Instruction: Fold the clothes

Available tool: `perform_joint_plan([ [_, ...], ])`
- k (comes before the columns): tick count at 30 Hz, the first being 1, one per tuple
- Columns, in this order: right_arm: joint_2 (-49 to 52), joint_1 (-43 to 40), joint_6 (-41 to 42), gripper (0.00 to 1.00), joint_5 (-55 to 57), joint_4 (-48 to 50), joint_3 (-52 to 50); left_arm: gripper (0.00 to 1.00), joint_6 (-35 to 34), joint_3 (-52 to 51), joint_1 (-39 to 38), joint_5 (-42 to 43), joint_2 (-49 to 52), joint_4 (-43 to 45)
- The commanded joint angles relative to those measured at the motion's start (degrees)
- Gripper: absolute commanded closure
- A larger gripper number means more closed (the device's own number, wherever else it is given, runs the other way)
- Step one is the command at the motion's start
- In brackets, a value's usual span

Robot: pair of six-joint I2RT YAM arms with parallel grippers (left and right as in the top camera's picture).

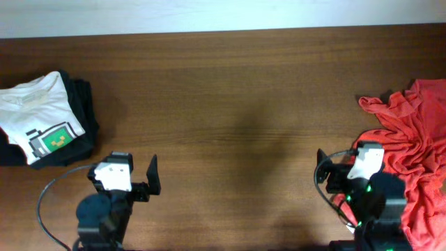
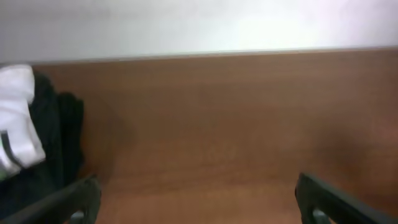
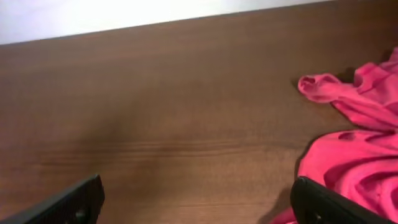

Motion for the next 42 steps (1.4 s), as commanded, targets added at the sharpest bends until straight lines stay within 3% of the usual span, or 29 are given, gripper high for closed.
perform_joint_plan([
  [1,11.69,0.24,0.46,0.01,0.92,-8.98,11.02,0.01,-0.59,7.23,-0.17,0.52,6.51,-3.82],
  [5,22.45,0.24,1.99,0.01,2.23,-14.16,16.00,0.01,-0.59,11.61,-0.17,2.86,10.95,-6.19],
  [7,26.64,-0.85,14.91,0.01,12.33,-18.25,15.96,0.01,-0.59,11.61,-0.17,3.82,11.06,-6.25],
  [9,32.20,-3.58,21.09,0.01,15.23,-21.40,15.89,0.01,-0.59,11.61,-0.17,3.91,11.06,-6.62],
  [14,47.21,-9.75,20.76,0.01,14.62,-18.34,15.72,0.01,-0.59,11.61,-0.17,3.91,11.06,-6.62],
  [19,63.56,-9.99,20.37,0.03,14.38,-7.15,15.72,0.01,-0.59,11.61,-0.17,3.91,11.06,-6.60],
  [21,66.69,-9.92,20.35,0.16,14.19,-2.05,15.72,0.01,-0.59,11.61,-0.17,3.89,11.06,-6.60],
  [22,67.98,-9.84,19.61,0.43,12.81,0.74,15.72,0.01,-0.59,11.61,-0.17,3.89,11.06,-6.60],
  [24,68.59,-9.84,17.03,0.86,8.24,2.82,15.74,0.01,-0.59,11.61,-0.17,3.89,11.06,-6.58],
  [25,68.50,-9.84,15.34,0.96,4.11,3.39,15.74,0.01,-0.59,11.61,-0.17,3.87,11.06,-6.58],
  [28,68.46,-9.46,2.34,0.96,-26.45,10.05,15.89,0.01,-0.57,11.61,-0.17,3.61,11.06,-5.99],
  [30,68.37,-8.13,3.06,0.96,-41.13,18.01,16.55,0.01,-0.57,11.61,-0.17,3.43,11.08,-5.46],
  [31,68.37,-5.31,8.09,0.96,-48.02,25.92,18.71,0.01,-0.57,11.61,-0.17,3.41,11.30,-4.68],
  [34,68.37,3.10,11.41,0.96,-47.17,32.48,25.97,0.01,-0.57,11.61,-0.17,2.12,13.27,-3.56],
  [36,68.37,9.46,11.39,0.75,-39.63,31.36,31.08,0.01,-0.59,11.61,-0.17,2.16,15.56,-2.49],
  [37,68.37,11.63,11.34,0.35,-35.47,29.18,32.83,0.01,-0.59,11.61,-0.17,2.19,17.27,-0.96],
  [38,68.37,11.93,11.26,0.01,-33.24,27.08,33.33,0.01,-0.59,11.61,-0.17,2.21,18.16,0.13],
  [42,66.79,9.31,8.79,0.01,-15.91,7.93,36.13,0.01,-0.61,11.61,-0.17,5.75,20.04,4.20],
])
